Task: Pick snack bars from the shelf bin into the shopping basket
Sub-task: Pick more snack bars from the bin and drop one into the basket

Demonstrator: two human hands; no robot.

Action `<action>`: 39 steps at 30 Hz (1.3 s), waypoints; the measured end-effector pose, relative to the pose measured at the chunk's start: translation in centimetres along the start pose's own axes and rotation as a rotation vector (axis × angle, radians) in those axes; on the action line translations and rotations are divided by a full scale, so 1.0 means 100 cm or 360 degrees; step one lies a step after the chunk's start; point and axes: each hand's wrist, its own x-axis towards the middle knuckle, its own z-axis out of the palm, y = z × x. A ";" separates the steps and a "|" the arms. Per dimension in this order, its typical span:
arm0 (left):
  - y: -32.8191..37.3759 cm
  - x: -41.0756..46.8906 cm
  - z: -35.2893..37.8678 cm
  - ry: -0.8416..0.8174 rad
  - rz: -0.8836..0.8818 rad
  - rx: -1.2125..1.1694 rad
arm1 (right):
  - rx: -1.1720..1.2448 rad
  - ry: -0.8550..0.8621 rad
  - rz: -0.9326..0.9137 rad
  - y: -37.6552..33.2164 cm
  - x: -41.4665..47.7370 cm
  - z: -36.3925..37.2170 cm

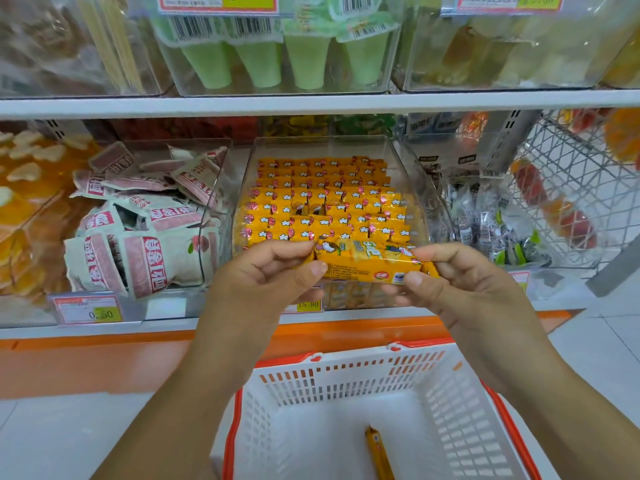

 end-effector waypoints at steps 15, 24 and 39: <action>0.000 0.002 -0.010 -0.0139 -0.0081 -0.0122 | 0.0244 -0.0090 0.0231 -0.007 0.001 -0.004; -0.004 0.000 -0.006 -0.0172 -0.0002 -0.0058 | -0.0077 0.0071 0.0057 -0.002 0.002 -0.008; -0.003 -0.007 0.006 0.0097 0.0110 0.0193 | -0.0114 0.0097 -0.0114 0.000 -0.003 0.003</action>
